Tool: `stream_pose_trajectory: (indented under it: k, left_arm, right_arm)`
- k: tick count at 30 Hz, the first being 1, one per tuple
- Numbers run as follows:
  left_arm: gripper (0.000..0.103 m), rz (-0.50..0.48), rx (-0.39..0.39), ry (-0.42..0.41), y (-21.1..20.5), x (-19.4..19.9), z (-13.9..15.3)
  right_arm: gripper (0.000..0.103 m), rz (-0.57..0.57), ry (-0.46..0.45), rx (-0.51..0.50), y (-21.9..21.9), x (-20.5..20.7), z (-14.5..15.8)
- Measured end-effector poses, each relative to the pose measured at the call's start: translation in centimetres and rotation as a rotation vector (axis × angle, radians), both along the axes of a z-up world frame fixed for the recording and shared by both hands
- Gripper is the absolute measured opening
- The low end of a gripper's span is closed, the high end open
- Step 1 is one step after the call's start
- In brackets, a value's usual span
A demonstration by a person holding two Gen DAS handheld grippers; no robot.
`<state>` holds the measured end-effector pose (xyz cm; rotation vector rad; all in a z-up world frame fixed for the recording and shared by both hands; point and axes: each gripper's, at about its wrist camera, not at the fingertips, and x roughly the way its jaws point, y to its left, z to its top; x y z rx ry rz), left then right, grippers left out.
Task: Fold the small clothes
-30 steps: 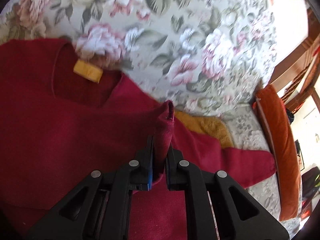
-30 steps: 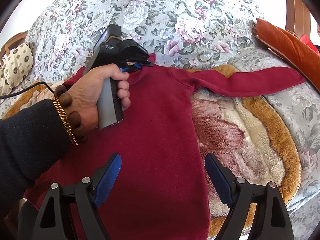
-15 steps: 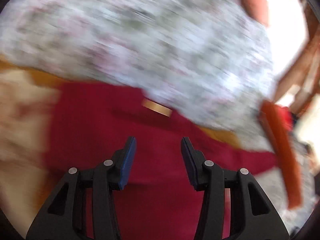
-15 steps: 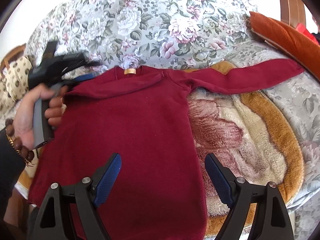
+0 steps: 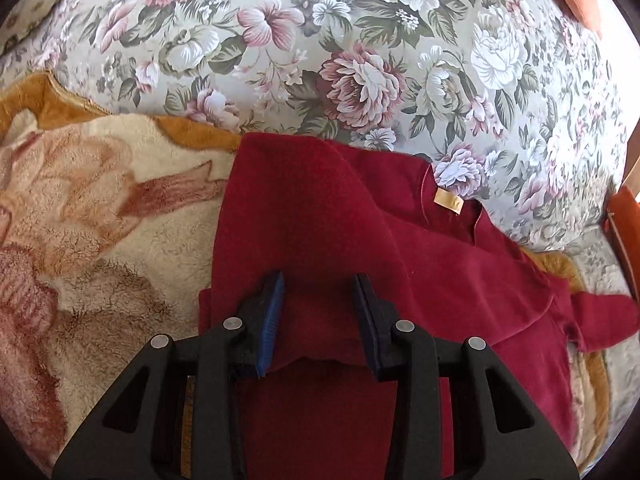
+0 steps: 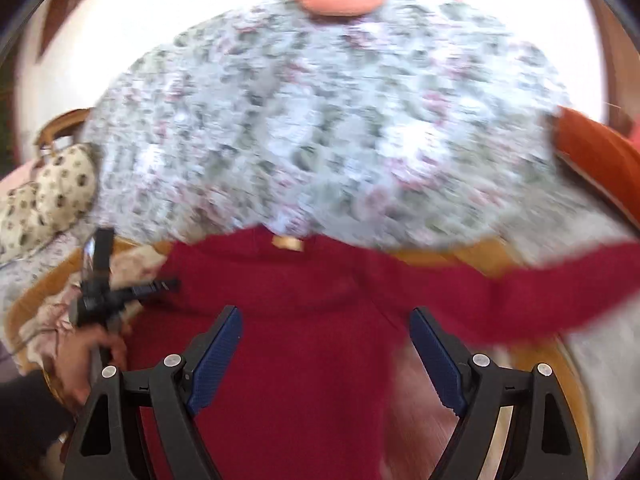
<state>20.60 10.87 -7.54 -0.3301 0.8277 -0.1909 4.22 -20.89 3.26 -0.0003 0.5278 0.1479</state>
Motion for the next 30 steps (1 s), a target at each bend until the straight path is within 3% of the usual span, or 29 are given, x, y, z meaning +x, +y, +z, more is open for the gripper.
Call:
stream_pose_trajectory:
  k: [2, 4, 5, 8, 9, 12, 14, 15, 16, 17, 21, 25, 26, 28, 30]
  left_arm:
    - [0.034, 0.002, -0.021, -0.006, 0.6, 0.1, -0.3]
    - [0.034, 0.003, -0.044, -0.013, 1.0, 0.1, -0.4]
    - [0.034, 0.003, -0.051, -0.016, 1.0, 0.0, -0.4]
    - [0.034, 0.006, -0.048, -0.028, 0.9, -0.2, -0.4]
    - [0.034, 0.007, -0.044, -0.031, 0.9, -0.2, -0.4]
    - [0.034, 0.010, -0.035, -0.036, 0.8, -0.2, -0.5]
    - [0.034, 0.009, -0.036, -0.037, 0.8, -0.2, -0.5]
    - [0.034, 0.010, -0.039, -0.035, 0.8, -0.2, -0.5]
    - [0.034, 0.010, -0.041, -0.035, 0.8, -0.2, -0.5]
    - [0.034, 0.009, -0.042, -0.035, 0.8, -0.1, -0.5]
    - [0.034, 0.001, -0.042, -0.034, 0.7, 0.0, -0.5]
    - [0.034, -0.010, -0.044, -0.020, 0.7, 0.2, -0.3]
    - [0.034, -0.009, -0.045, -0.016, 0.6, 0.1, -0.2]
    - [0.035, -0.006, -0.028, -0.008, 0.4, 0.3, 1.0]
    - [0.040, -0.001, 0.001, -0.064, 0.1, 0.5, 3.3]
  right_arm:
    - [0.084, 0.101, 0.060, 0.056, 1.1, 4.7, -0.9]
    - [0.065, 0.160, 0.156, 0.077, 2.1, 9.6, -2.7]
    - [0.065, 0.109, 0.201, 0.048, 2.0, 11.9, -3.8]
    - [0.065, -0.031, 0.281, 0.097, -0.5, 15.2, -5.9]
    - [0.065, -0.086, 0.294, 0.167, -2.1, 15.6, -6.6]
    - [0.065, -0.085, 0.335, 0.340, -4.3, 16.2, -8.2]
    - [0.052, -0.048, 0.367, 0.390, -4.3, 17.1, -9.3]
    - [0.038, -0.026, 0.370, 0.400, -4.2, 17.3, -9.4]
    - [0.014, 0.000, 0.382, 0.412, -4.1, 17.5, -9.6]
    - [0.005, 0.007, 0.392, 0.413, -4.0, 17.8, -9.7]
    - [0.005, -0.016, 0.306, 0.337, -4.3, 16.4, -7.7]
    - [0.005, -0.069, 0.391, 0.262, -4.8, 16.5, -9.6]
    - [0.005, -0.070, 0.376, 0.249, -4.8, 16.4, -9.9]
    - [0.008, -0.107, 0.363, 0.307, -5.6, 16.1, -9.6]
    - [0.011, -0.150, 0.343, 0.323, -6.4, 15.8, -8.9]
